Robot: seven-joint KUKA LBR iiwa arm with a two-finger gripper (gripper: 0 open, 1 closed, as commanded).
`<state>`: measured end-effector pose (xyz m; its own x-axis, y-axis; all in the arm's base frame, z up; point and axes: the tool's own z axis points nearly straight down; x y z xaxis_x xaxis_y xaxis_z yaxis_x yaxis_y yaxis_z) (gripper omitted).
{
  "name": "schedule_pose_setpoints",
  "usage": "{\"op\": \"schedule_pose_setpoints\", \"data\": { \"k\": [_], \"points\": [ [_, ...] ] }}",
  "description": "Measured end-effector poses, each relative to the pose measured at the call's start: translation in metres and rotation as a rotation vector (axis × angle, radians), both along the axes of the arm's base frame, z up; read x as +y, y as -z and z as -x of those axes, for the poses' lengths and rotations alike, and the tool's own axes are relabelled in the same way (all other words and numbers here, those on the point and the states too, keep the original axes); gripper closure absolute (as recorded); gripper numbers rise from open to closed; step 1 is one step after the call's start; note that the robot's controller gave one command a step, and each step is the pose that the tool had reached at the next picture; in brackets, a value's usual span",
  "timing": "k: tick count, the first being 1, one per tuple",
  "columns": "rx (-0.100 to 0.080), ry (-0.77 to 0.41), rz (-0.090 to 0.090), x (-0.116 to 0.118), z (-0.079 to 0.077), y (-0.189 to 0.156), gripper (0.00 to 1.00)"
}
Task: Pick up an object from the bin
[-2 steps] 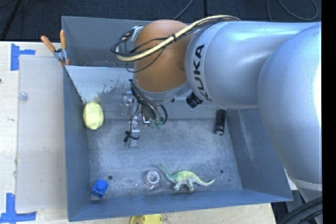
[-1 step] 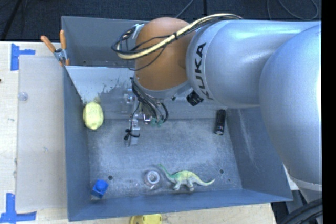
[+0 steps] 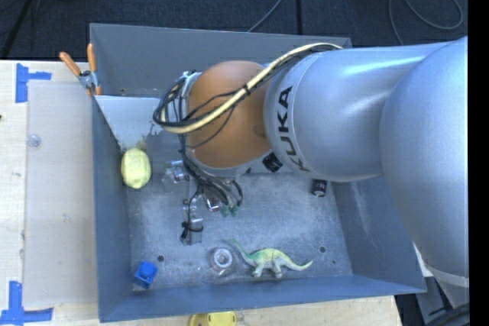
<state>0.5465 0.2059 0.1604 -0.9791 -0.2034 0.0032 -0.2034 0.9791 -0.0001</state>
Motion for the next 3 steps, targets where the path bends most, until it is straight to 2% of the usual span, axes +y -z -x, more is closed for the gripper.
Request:
{"op": "schedule_pose_setpoints", "data": {
  "k": [1, 2, 3],
  "points": [
    [0.005, -0.133, 0.0, 0.018, 0.026, 0.032, 0.0],
    [0.003, -0.205, 0.0, 0.025, 0.041, 0.021, 0.0],
    [0.005, -0.548, -0.003, 0.038, 0.061, 0.076, 0.0]
  ]
}}
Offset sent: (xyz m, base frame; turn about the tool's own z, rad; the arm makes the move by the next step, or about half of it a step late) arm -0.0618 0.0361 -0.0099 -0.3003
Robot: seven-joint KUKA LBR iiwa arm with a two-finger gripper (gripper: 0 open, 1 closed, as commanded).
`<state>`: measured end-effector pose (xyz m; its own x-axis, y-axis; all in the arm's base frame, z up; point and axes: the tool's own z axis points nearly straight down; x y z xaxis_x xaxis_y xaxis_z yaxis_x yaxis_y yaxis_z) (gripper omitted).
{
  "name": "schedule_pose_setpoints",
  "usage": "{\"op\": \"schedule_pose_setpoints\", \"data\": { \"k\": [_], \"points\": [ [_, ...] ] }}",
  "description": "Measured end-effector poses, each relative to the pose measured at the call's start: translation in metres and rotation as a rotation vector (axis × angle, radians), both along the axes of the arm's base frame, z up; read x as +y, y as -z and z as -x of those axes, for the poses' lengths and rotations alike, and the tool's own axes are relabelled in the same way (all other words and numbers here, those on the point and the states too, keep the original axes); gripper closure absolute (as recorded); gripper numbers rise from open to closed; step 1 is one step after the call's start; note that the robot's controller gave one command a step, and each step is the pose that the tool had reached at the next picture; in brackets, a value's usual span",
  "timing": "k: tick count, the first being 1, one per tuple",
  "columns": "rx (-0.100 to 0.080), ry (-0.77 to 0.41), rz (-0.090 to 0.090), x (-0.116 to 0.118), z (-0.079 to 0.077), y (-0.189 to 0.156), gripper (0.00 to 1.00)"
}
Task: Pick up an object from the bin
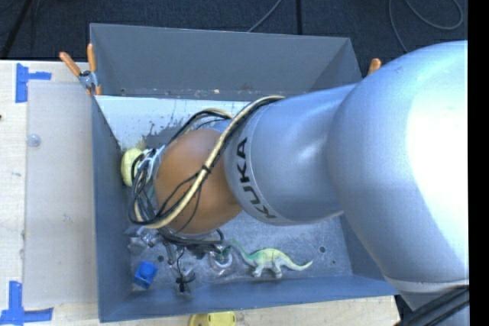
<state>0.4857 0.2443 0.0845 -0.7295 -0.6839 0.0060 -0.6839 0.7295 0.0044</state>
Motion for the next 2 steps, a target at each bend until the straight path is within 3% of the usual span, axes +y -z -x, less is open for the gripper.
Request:
{"op": "schedule_pose_setpoints", "data": {
  "k": [1, 2],
  "points": [
    [-0.004, -0.186, -0.002, -0.0003, 0.0138, 0.0141, 1.0],
    [-0.004, -0.185, -0.002, -0.0003, 0.0137, 0.0142, 1.0]
  ]
}}
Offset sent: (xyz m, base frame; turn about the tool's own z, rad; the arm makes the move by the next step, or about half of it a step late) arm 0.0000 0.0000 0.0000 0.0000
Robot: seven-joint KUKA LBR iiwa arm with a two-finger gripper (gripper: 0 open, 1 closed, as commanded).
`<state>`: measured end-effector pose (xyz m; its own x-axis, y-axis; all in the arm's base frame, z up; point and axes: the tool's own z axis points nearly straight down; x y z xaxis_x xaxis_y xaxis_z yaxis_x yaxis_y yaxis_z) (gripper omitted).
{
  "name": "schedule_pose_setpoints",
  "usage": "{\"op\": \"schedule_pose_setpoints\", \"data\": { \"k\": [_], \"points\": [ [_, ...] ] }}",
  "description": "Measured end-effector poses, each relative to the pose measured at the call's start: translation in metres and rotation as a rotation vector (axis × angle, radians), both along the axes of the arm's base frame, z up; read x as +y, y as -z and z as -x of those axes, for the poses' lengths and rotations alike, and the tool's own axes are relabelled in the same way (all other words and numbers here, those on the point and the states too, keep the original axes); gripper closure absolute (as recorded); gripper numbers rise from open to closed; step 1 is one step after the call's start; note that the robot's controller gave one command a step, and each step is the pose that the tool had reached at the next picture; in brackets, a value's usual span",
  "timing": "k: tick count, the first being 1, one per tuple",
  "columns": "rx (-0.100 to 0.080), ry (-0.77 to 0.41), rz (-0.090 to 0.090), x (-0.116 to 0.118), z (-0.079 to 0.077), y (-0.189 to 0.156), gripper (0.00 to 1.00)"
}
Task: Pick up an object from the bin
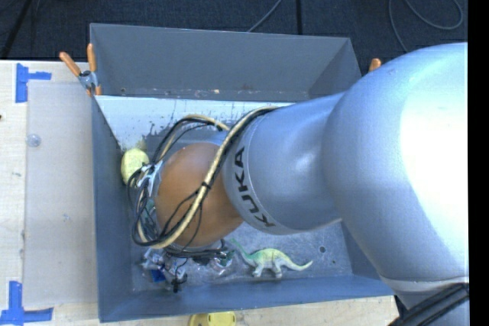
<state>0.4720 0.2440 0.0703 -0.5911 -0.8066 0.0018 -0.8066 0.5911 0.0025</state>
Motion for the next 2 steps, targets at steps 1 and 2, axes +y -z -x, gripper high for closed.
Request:
{"op": "schedule_pose_setpoints", "data": {
  "k": [1, 2],
  "points": [
    [0.003, 0.0, 0.001, 0.0, 0.001, -0.003, 1.0],
    [0.012, 0.0, 0.006, -0.001, 0.004, -0.023, 1.0]
  ]
}}
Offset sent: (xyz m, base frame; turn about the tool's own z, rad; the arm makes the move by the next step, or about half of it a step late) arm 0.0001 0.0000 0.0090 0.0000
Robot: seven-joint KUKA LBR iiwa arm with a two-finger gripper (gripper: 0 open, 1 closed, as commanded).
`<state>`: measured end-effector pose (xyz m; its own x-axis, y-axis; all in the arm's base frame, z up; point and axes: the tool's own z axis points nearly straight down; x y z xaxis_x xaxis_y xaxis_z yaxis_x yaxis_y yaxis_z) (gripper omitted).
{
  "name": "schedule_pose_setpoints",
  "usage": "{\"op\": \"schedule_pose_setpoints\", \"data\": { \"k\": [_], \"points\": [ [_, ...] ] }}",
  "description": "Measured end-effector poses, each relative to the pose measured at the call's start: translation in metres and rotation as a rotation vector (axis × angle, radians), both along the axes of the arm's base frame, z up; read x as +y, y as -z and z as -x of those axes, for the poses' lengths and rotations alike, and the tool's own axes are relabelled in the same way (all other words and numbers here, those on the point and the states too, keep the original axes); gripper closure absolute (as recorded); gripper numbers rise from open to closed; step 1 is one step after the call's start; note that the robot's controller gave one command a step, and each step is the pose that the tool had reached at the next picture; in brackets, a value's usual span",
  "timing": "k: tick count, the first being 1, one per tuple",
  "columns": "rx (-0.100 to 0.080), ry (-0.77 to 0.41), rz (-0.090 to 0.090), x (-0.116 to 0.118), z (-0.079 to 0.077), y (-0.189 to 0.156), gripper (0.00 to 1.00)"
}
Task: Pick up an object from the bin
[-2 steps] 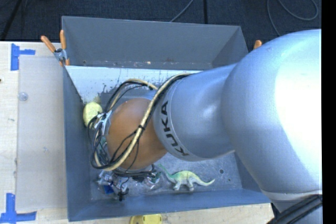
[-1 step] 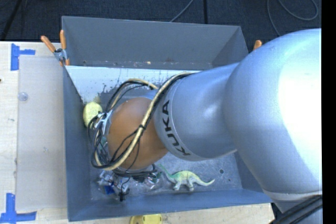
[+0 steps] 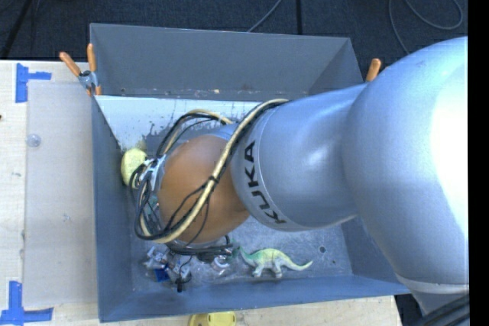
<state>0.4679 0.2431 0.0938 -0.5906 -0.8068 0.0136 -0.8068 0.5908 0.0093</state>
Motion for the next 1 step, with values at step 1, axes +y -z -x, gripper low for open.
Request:
{"op": "schedule_pose_setpoints", "data": {
  "k": [1],
  "points": [
    [-0.008, 0.0, -0.004, 0.0016, -0.0026, -0.1041, 1.0]
  ]
}}
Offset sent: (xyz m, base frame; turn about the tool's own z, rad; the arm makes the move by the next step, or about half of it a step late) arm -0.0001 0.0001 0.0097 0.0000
